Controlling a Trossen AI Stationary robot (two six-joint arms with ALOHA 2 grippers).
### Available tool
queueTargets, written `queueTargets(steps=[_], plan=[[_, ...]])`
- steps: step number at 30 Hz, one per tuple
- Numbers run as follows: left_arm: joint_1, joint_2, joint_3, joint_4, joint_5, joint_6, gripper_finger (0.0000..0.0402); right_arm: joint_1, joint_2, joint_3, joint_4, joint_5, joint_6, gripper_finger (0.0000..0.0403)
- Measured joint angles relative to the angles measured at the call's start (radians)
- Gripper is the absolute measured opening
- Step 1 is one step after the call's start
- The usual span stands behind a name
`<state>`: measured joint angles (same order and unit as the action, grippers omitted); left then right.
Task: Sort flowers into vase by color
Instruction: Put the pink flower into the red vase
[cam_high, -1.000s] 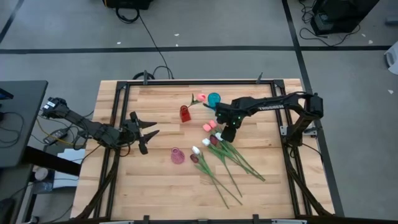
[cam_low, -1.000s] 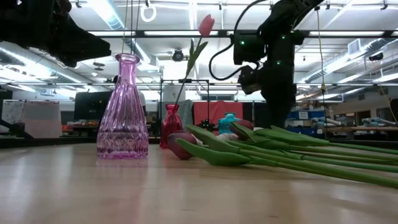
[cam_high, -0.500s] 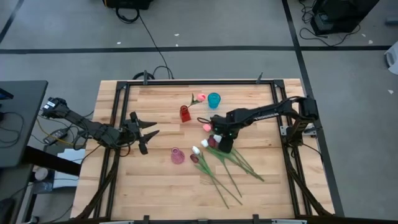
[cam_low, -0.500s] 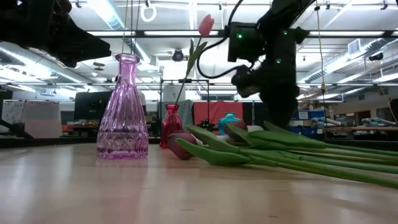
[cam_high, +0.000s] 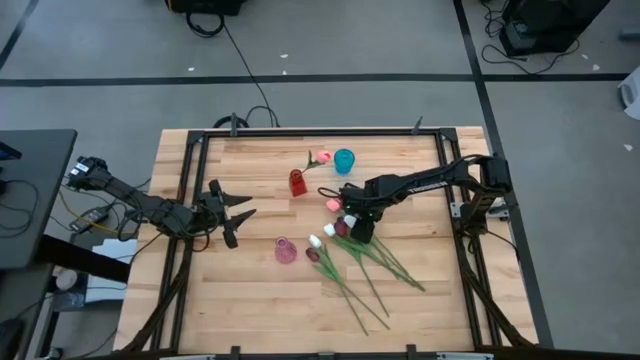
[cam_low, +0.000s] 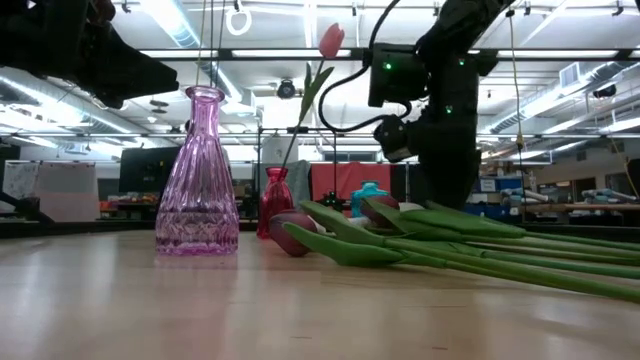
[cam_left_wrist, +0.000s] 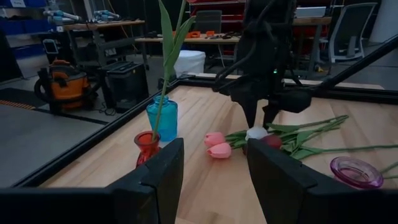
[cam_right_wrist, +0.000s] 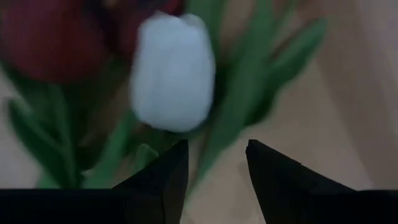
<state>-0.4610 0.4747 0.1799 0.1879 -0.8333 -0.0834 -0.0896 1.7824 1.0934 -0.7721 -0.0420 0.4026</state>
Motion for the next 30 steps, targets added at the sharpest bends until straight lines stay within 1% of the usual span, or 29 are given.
queueTargets(steps=[2, 5, 10, 16, 19, 22, 23, 24, 27, 30], plan=[[0.000, 0.000, 0.000, 0.000, 0.000, 0.000, 0.0182, -0.008, 0.000, -0.001, -0.017, -0.003, 0.003, 0.0163], [0.000, 0.000, 0.001, 0.000, 0.000, 0.000, 0.0182, -0.007, 0.000, -0.004, 0.010, -0.032, 0.005, 0.0151], [0.000, 0.000, 0.001, 0.000, 0.000, -0.007, 0.0182, 0.005, 0.000, -0.062, 0.079, -0.063, 0.012, 0.0135], [0.000, 0.000, 0.001, 0.000, 0.013, -0.006, 0.0182, 0.002, -0.003, -0.084, 0.070, -0.051, 0.043, 0.0122], [0.000, 0.000, 0.001, 0.000, 0.013, -0.007, 0.0182, 0.001, -0.003, -0.085, 0.068, -0.037, 0.040, 0.0090], [0.000, 0.000, 0.001, 0.000, 0.009, -0.002, 0.0182, -0.013, -0.003, -0.085, 0.063, -0.036, 0.046, 0.0031], [0.000, -0.002, 0.001, 0.000, -0.009, -0.002, 0.0182, -0.020, -0.005, -0.085, 0.061, -0.033, 0.055, 0.0019], [0.000, -0.010, 0.001, -0.003, -0.022, -0.002, 0.0182, -0.026, -0.010, -0.086, 0.058, -0.032, 0.062, 0.0014], [-0.013, -0.049, 0.003, -0.027, -0.029, 0.006, 0.0182, -0.042, -0.037, -0.092, 0.006, 0.025, 0.047, 0.0016], [-0.039, -0.109, 0.003, -0.086, -0.029, 0.004, 0.0182, -0.065, -0.097, -0.093, 0.014, 0.072, 0.019, 0.0008]])
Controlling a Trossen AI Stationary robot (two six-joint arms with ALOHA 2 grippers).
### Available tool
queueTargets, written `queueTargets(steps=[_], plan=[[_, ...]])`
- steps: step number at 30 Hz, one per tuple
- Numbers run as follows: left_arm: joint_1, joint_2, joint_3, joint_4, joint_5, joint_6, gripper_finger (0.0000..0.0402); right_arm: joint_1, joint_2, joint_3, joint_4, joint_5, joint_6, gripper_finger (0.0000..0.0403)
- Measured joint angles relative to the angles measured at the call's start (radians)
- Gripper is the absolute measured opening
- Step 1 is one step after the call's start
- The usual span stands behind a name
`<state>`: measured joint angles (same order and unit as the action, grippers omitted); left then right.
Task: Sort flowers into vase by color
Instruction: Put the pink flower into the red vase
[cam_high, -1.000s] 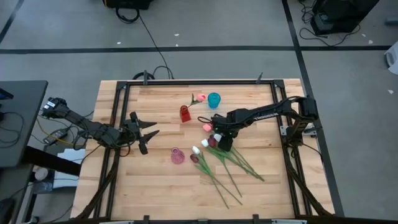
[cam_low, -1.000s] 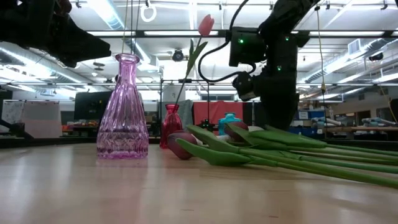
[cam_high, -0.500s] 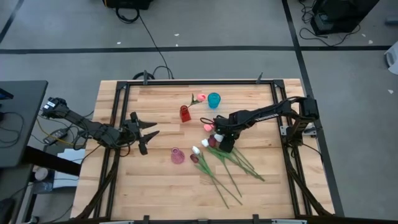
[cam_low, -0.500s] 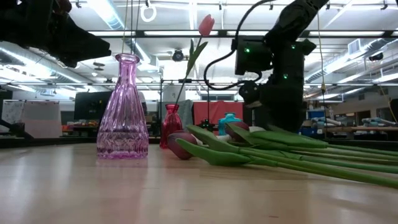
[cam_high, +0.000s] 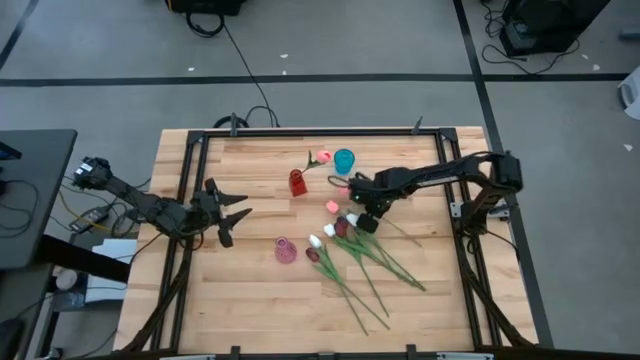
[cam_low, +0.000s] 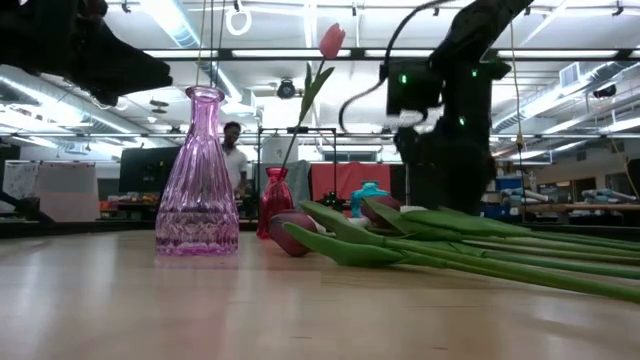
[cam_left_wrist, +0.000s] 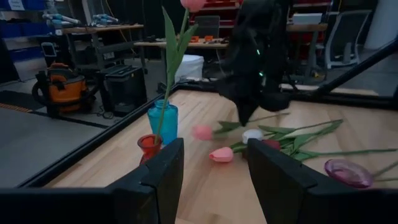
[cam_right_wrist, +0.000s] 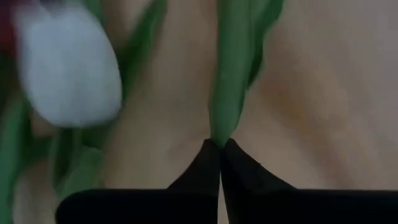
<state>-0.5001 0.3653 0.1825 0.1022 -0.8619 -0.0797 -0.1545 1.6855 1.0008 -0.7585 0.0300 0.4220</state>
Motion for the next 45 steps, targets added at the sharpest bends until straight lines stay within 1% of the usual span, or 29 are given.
queueTargets(steps=[2, 4, 8, 10, 13, 15, 18, 21, 23, 27, 29, 32, 35, 40, 45], plan=[[-0.016, -0.041, 0.000, -0.034, 0.000, -0.002, 0.0182, -0.023, -0.051, -0.024, 0.045, -0.015, -0.034, 0.0007], [-0.027, -0.074, 0.000, -0.061, 0.000, -0.003, 0.0182, -0.050, -0.105, -0.065, 0.131, -0.050, -0.072, 0.0007], [-0.038, -0.091, -0.011, -0.080, 0.012, -0.030, 0.0182, -0.093, -0.220, -0.173, 0.427, -0.161, -0.204, 0.0007], [-0.039, -0.090, -0.020, -0.070, 0.037, -0.054, 0.0182, -0.120, -0.258, -0.219, 0.545, -0.172, -0.194, 0.0007], [-0.039, -0.090, -0.025, -0.069, 0.074, -0.091, 0.0182, -0.182, -0.292, -0.255, 0.720, -0.182, -0.199, 0.0007], [-0.039, -0.090, -0.025, -0.066, 0.089, -0.107, 0.0182, -0.211, -0.295, -0.255, 0.844, -0.195, -0.209, 0.0006], [-0.039, -0.088, -0.026, -0.047, 0.089, -0.108, 0.0182, -0.254, -0.286, -0.229, 0.920, -0.182, -0.225, 0.0006], [-0.039, -0.084, -0.026, -0.033, 0.088, -0.109, 0.0182, -0.302, -0.258, -0.181, 1.008, -0.157, -0.302, 0.0006], [-0.039, -0.082, -0.026, -0.030, 0.088, -0.109, 0.0182, -0.333, -0.223, -0.136, 1.084, -0.186, -0.338, 0.0006], [-0.039, -0.075, -0.026, -0.006, 0.087, -0.110, 0.0182, -0.396, -0.107, 0.005, 1.157, -0.340, -0.337, 0.0006], [-0.039, -0.071, -0.026, 0.006, 0.085, -0.110, 0.0182, -0.415, -0.036, 0.094, 1.163, -0.417, -0.321, 0.0006], [-0.039, -0.071, -0.026, 0.007, 0.085, -0.112, 0.0182, -0.424, 0.072, 0.230, 1.145, -0.526, -0.300, 0.0006], [-0.039, -0.071, -0.026, 0.007, 0.085, -0.129, 0.0182, -0.424, 0.162, 0.356, 1.141, -0.611, -0.269, 0.0006], [-0.039, -0.071, -0.026, 0.007, 0.085, -0.158, 0.0182, -0.424, 0.255, 0.518, 1.146, -0.713, -0.236, 0.0007], [-0.039, -0.071, -0.026, 0.008, 0.085, -0.172, 0.0182, -0.421, 0.290, 0.600, 1.148, -0.770, -0.231, 0.0007]])
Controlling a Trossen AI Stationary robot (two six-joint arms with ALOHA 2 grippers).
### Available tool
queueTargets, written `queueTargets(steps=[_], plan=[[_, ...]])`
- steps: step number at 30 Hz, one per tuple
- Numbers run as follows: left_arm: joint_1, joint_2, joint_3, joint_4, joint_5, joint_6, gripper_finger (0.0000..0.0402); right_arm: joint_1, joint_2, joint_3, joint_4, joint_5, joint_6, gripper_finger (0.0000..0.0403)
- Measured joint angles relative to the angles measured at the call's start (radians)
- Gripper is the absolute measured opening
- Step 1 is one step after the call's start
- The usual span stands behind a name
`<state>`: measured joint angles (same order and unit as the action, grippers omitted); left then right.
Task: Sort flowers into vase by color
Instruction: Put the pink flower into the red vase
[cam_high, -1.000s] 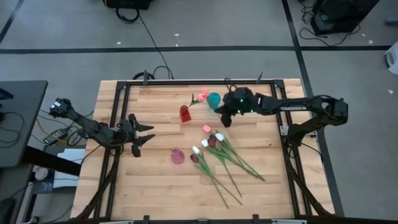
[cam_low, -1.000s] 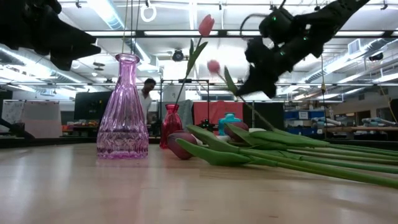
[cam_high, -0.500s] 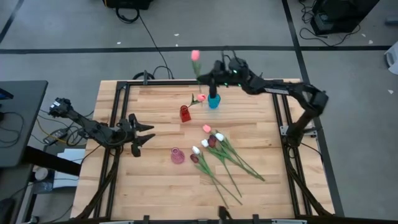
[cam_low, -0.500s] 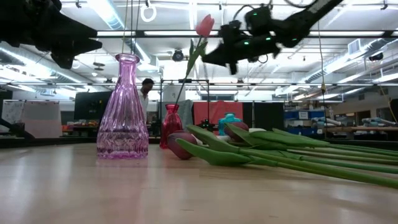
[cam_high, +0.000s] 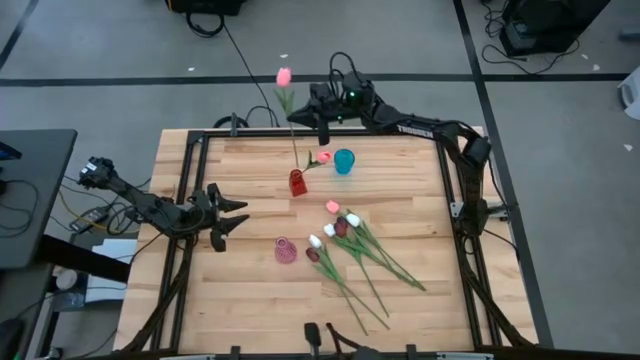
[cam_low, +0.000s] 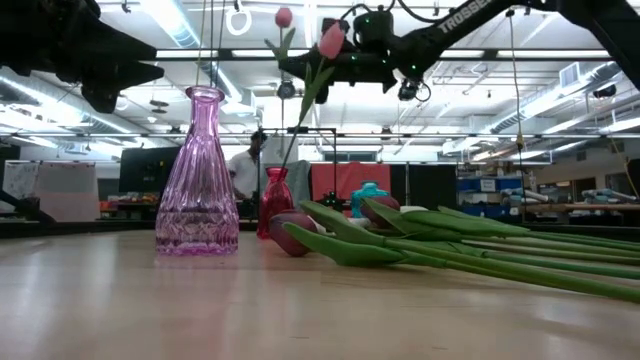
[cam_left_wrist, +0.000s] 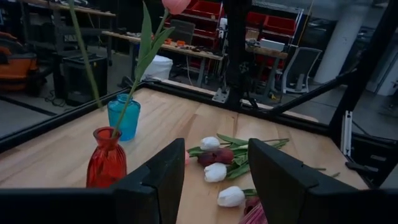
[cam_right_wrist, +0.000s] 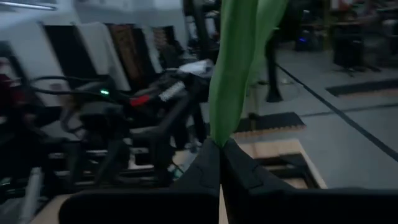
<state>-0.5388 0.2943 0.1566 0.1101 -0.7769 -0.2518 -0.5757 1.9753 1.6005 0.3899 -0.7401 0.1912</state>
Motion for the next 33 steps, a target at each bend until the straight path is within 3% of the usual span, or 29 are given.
queueTargets(steps=[6, 18, 27, 33], plan=[[0.001, 0.000, 0.000, 0.010, -0.011, 0.006, 0.0182, 0.028, 0.004, 0.002, -0.005, -0.021, -0.013, 0.0007], [0.001, -0.001, 0.000, 0.067, -0.011, 0.012, 0.0182, 0.077, 0.004, 0.001, -0.105, 0.029, -0.231, 0.0007], [0.001, 0.000, 0.000, 0.055, -0.011, 0.015, 0.0182, 0.077, 0.004, -0.039, -0.114, 0.017, -0.281, 0.0009], [0.001, 0.000, 0.000, 0.054, -0.011, 0.015, 0.0182, 0.070, 0.004, -0.060, -0.115, -0.006, -0.280, 0.0041]])
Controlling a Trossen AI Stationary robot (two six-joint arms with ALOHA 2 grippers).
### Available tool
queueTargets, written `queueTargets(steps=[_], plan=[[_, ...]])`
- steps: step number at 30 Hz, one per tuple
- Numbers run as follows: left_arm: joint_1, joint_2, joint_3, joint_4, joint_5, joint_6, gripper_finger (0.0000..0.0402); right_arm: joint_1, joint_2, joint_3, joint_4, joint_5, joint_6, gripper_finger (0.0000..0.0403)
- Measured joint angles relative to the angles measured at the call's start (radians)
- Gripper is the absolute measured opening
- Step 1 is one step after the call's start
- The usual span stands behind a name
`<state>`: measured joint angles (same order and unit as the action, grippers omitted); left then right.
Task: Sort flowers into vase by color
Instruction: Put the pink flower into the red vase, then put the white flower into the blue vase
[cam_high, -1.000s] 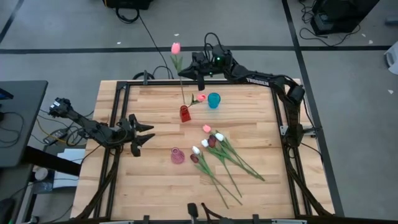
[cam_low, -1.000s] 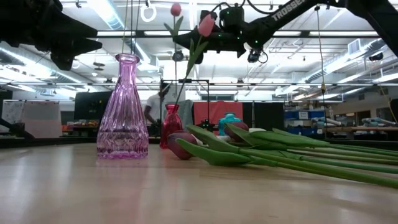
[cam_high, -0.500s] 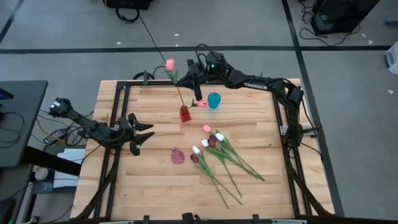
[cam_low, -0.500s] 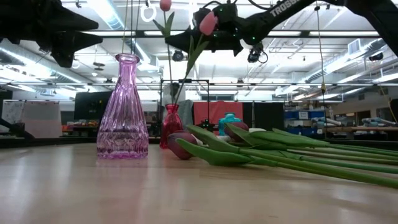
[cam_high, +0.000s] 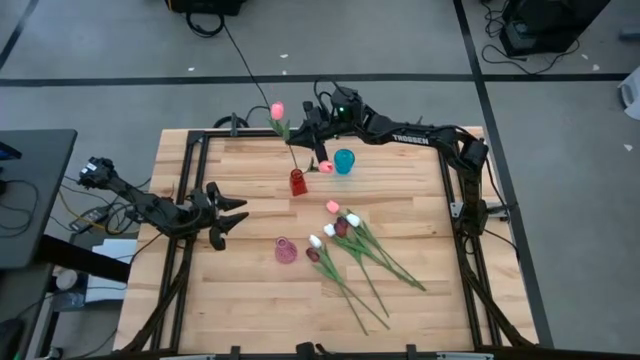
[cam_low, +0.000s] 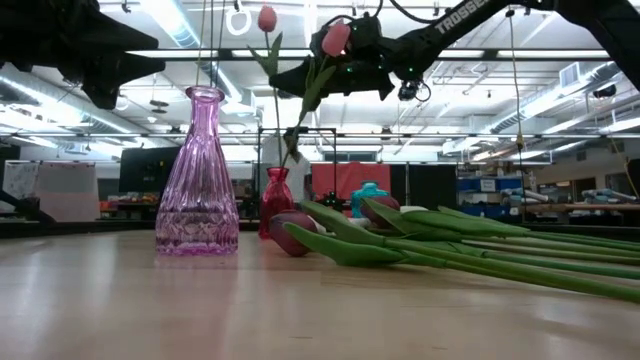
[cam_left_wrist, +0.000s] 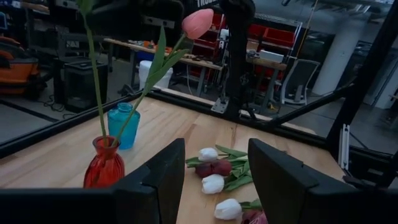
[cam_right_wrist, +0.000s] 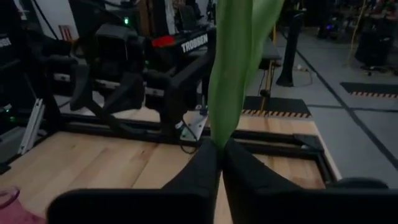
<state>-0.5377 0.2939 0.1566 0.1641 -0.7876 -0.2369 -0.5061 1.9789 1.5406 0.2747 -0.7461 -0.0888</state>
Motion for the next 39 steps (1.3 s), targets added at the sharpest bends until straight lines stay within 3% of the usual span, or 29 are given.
queueTargets(steps=[9, 16, 20, 25, 31, 36, 39], plan=[[0.000, 0.000, 0.002, -0.033, 0.001, -0.003, 0.0182, -0.014, -0.032, 0.000, -0.174, -0.007, -0.066, 0.0134], [0.000, 0.000, 0.002, -0.047, -0.009, -0.004, 0.0182, -0.052, -0.085, 0.001, -0.420, 0.063, -0.228, 0.0143], [0.000, 0.000, 0.003, -0.060, -0.072, -0.007, 0.0182, -0.093, -0.127, 0.002, -0.471, 0.122, -0.252, 0.0143], [0.000, 0.000, 0.003, -0.097, -0.078, -0.035, 0.0182, -0.116, -0.172, 0.002, -0.605, 0.314, -0.282, 0.0143], [0.001, 0.000, 0.003, -0.095, -0.079, -0.036, 0.0182, -0.087, -0.240, 0.002, -0.923, 0.541, -0.214, 0.0142], [0.001, 0.000, 0.003, -0.095, -0.082, -0.033, 0.0182, 0.040, -0.262, -0.075, -1.117, 0.637, -0.052, 0.0141], [0.001, 0.000, 0.003, -0.096, -0.082, -0.028, 0.0182, 0.110, -0.266, -0.118, -1.198, 0.644, 0.035, 0.0141]])
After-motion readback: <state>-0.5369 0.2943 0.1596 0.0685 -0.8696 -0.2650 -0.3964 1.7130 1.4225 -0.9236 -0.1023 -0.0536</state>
